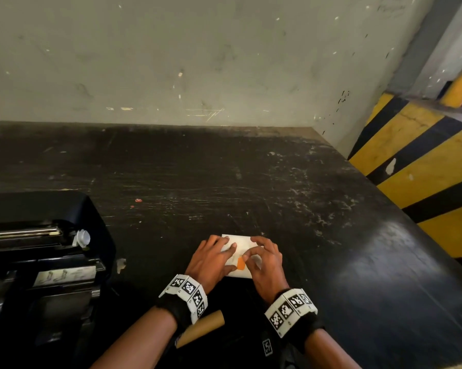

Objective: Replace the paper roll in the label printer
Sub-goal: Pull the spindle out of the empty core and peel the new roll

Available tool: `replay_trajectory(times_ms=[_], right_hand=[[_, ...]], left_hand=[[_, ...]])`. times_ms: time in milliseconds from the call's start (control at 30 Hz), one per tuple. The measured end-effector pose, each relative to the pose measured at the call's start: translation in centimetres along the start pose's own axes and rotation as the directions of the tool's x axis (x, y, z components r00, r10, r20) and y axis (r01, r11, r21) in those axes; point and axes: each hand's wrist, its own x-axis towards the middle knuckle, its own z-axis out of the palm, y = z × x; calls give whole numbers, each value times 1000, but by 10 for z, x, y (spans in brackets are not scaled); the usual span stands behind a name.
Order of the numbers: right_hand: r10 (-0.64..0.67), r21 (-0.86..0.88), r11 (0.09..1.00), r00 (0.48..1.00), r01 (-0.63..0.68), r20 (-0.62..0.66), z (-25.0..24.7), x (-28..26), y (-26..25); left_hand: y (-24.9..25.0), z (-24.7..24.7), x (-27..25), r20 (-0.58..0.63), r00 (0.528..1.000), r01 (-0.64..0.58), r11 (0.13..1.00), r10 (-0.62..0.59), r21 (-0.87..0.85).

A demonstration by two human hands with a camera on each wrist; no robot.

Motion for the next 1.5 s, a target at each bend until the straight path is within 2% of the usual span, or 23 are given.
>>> replay_trajectory(times_ms=[200,300,400,533,700,800,933,1100,1200,1300,1367,1500], right_hand=[[77,258,963,997,-73,-5,-9,-27,14],[159,287,945,987,-156,12,-23,-32,20],[183,221,959,983,-179,2,-44,-33,30],[100,40,994,995,-100,13,-54,-30,34],[-171,-154,969,976,191,133,-36,-17,11],[-241,-171,950,962,261,131,-24,-11,7],[-265,-122,954,960,275,91,-21,-13,14],[-143,2,990,990,143,10,-39,-29,36],[10,-202,979,990,19,142,-63,-41,63],[204,-398,914,935,-76,291,-79,-54,80],[258,-437,895,908,-96,330,-79,-63,87],[283,-463,880,897,-103,339,-75,-71,95]], left_hand=[[-4,-1,7,11,1000,1,999,-1,-42],[-5,-2,7,30,1000,8,999,-7,-42],[-6,-1,7,37,999,16,998,-14,-54],[-2,-1,6,40,999,37,997,-34,-61],[4,-4,4,59,996,73,997,-72,-17],[8,-3,0,64,995,82,997,-82,0],[13,-3,-4,61,991,117,993,-117,3],[13,-1,-5,45,992,120,993,-121,18],[14,1,-5,43,991,129,992,-129,6],[12,1,-4,36,989,142,990,-142,-1],[13,1,-3,40,988,146,989,-146,-5],[14,2,-3,35,988,149,989,-148,-3]])
